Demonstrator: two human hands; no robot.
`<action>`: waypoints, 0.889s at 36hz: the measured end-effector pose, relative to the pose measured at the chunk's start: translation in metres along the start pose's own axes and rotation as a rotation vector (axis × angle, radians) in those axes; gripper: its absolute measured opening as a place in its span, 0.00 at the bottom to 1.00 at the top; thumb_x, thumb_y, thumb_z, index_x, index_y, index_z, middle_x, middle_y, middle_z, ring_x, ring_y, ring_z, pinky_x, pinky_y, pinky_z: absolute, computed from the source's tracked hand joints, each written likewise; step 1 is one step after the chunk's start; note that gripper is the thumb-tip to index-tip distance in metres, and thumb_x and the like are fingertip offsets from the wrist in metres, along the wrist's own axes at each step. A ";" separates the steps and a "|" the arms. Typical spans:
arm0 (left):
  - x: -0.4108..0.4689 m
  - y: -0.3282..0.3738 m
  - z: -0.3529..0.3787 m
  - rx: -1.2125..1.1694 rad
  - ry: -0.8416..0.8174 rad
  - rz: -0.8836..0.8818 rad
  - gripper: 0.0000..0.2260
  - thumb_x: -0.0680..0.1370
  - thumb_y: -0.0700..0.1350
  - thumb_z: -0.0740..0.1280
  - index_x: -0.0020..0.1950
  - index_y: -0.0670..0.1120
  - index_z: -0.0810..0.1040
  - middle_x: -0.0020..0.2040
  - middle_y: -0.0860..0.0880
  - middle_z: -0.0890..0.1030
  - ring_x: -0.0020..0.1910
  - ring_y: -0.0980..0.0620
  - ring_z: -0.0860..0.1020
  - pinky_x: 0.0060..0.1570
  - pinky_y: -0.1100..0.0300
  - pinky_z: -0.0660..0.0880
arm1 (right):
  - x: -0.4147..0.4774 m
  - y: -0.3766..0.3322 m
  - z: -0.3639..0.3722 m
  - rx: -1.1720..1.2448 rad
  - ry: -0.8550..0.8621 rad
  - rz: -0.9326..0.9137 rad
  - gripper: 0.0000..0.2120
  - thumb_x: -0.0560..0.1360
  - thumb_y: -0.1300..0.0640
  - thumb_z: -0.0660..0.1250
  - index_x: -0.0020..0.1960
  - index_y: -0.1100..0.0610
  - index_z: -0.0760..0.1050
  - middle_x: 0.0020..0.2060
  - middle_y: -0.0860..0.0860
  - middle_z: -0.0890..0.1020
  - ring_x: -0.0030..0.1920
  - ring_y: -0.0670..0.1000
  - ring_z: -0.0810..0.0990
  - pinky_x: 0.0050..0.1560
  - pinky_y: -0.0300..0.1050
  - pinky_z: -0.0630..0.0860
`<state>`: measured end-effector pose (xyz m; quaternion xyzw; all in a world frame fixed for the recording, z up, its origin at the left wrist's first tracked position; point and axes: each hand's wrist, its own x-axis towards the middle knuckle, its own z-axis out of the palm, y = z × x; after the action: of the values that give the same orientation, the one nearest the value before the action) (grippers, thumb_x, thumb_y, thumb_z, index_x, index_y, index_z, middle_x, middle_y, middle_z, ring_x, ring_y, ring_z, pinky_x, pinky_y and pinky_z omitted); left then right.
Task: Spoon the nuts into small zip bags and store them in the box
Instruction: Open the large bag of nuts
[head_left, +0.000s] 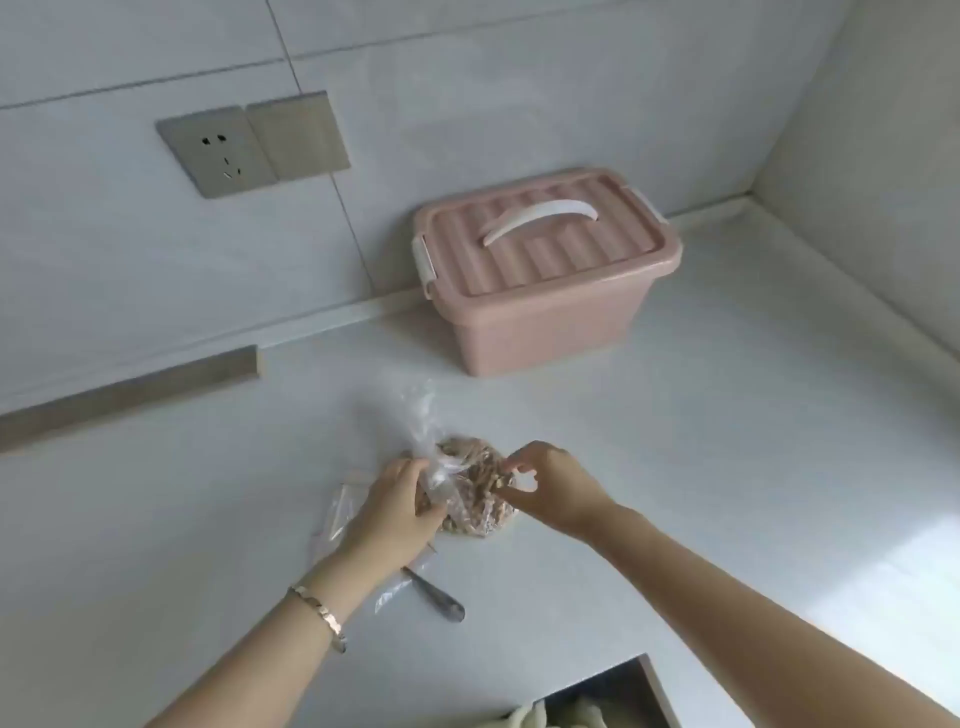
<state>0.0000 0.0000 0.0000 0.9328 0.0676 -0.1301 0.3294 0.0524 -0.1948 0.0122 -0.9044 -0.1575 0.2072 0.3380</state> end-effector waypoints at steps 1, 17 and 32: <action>0.000 0.000 0.000 -0.019 0.029 -0.043 0.20 0.76 0.47 0.66 0.66 0.46 0.67 0.62 0.50 0.67 0.61 0.53 0.68 0.56 0.63 0.65 | 0.008 -0.004 0.012 -0.019 -0.017 0.009 0.14 0.72 0.51 0.68 0.57 0.54 0.77 0.56 0.50 0.77 0.57 0.49 0.75 0.55 0.42 0.72; 0.026 -0.019 -0.001 -0.472 -0.055 -0.194 0.21 0.73 0.42 0.68 0.65 0.50 0.66 0.59 0.57 0.70 0.60 0.61 0.69 0.58 0.64 0.64 | 0.056 -0.023 0.067 0.309 0.113 0.193 0.19 0.73 0.59 0.68 0.63 0.57 0.71 0.54 0.51 0.79 0.54 0.49 0.76 0.57 0.41 0.71; 0.047 0.070 0.045 -0.450 -0.061 0.089 0.14 0.75 0.44 0.68 0.30 0.41 0.75 0.23 0.54 0.69 0.26 0.57 0.66 0.32 0.61 0.65 | 0.000 0.037 -0.014 0.706 0.406 0.362 0.06 0.73 0.65 0.64 0.38 0.59 0.73 0.29 0.47 0.74 0.29 0.43 0.70 0.34 0.35 0.67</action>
<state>0.0507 -0.0810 -0.0051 0.8335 0.0438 -0.1254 0.5363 0.0641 -0.2294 -0.0034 -0.7691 0.1533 0.1224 0.6084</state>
